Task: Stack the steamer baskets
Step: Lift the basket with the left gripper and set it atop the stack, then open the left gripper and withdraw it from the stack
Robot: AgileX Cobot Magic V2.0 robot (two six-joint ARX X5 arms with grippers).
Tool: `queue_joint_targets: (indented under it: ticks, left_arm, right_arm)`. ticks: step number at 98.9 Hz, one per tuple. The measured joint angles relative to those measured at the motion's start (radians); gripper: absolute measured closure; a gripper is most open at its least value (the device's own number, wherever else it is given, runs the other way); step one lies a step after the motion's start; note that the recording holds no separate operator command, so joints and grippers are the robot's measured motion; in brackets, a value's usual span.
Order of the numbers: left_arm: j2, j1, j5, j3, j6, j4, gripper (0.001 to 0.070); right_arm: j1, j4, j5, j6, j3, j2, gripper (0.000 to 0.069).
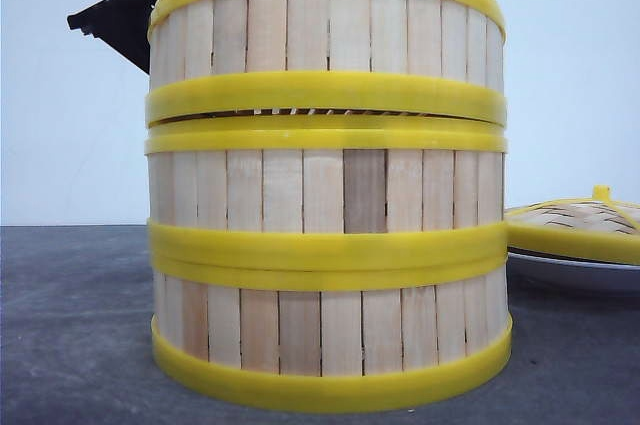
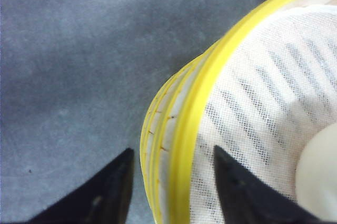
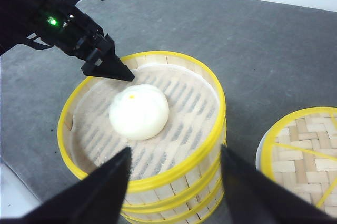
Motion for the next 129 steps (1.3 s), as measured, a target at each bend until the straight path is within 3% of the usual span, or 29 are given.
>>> queue_joint_targets:
  ticks: [11, 31, 52, 65, 78, 92, 129]
  left_arm:
    - [0.0, 0.0, 0.0, 0.0, 0.0, 0.003, 0.0406]
    - [-0.018, -0.002, 0.0, 0.0, 0.0, 0.043, 0.0407]
    - [-0.213, -0.005, -0.001, 0.0, 0.005, 0.119, 0.0407]
    - [-0.36, -0.005, -0.009, 0.0, 0.017, 0.154, 0.0407]
    - [-0.498, -0.005, -0.058, 0.0, 0.035, 0.151, 0.0407]
    - [-0.647, -0.005, -0.061, -0.025, 0.047, 0.142, 0.0407]
    - [-1.059, -0.006, -0.057, -0.349, 0.02, 0.079, 0.0407]
  right_arm:
    - [0.0, -0.009, 0.016, 0.002, 0.0, 0.0, 0.0292]
    - [0.0, -0.05, 0.103, 0.002, 0.0, 0.008, 0.0281]
    - [-0.005, -0.103, 0.211, 0.014, 0.005, 0.068, 0.0281]
    - [-0.035, -0.103, 0.21, 0.019, 0.005, 0.136, 0.0281]
    - [-0.093, -0.088, 0.21, 0.018, 0.005, 0.22, 0.0281]
    - [-0.186, -0.064, 0.2, 0.014, 0.005, 0.297, 0.0281]
    - [-0.414, 0.043, 0.055, -0.018, 0.005, 0.542, 0.0288]
